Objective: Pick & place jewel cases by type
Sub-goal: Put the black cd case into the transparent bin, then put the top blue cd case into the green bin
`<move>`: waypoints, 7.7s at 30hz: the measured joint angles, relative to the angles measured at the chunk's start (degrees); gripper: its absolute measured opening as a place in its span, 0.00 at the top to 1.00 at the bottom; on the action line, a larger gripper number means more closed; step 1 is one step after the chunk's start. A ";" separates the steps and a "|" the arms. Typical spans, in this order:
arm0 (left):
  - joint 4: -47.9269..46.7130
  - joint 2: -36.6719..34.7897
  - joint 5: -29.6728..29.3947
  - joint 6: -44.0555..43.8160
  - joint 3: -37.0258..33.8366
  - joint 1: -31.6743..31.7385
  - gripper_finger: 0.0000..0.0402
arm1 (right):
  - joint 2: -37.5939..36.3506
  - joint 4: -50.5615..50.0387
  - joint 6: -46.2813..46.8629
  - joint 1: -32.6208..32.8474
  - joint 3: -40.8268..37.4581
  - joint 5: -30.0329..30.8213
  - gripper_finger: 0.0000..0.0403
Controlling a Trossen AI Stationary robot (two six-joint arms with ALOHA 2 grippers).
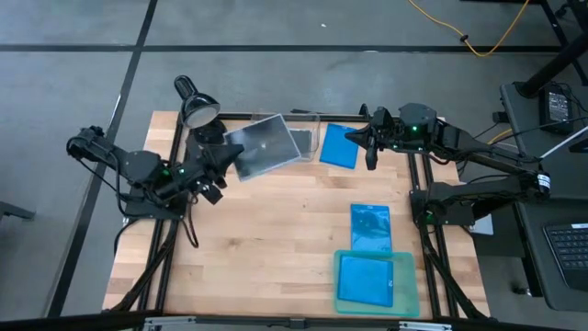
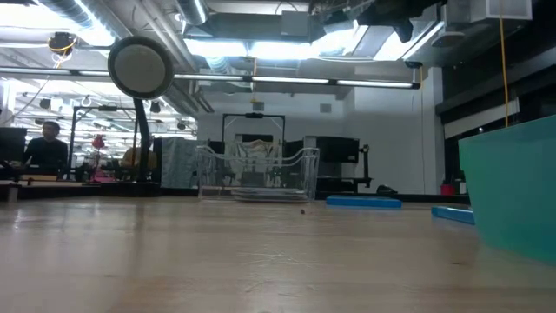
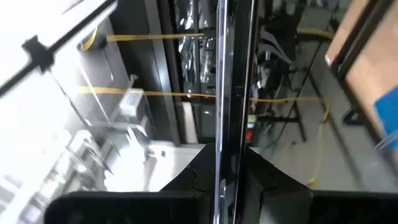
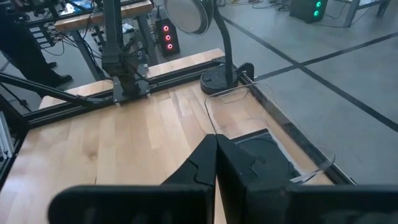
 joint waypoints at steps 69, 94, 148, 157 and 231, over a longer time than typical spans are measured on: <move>-15.27 22.97 73.59 -136.57 -0.02 59.81 0.94 | 0.02 -1.56 -21.06 0.00 0.02 -6.62 0.97; -12.31 40.92 70.00 -135.86 -0.02 61.98 0.93 | 0.02 -4.21 -24.26 -0.01 0.02 -6.70 0.97; -20.16 18.14 53.78 -131.13 -0.02 48.34 0.52 | 14.55 -5.01 -25.36 -7.78 -0.17 -6.64 0.97; -20.14 18.14 47.86 -131.11 -0.02 42.02 0.52 | 32.96 -2.52 -20.08 -12.10 -0.22 -2.05 0.97; -34.51 17.73 51.67 -122.63 -0.02 31.55 0.52 | 51.28 1.52 5.07 25.28 8.90 2.06 0.97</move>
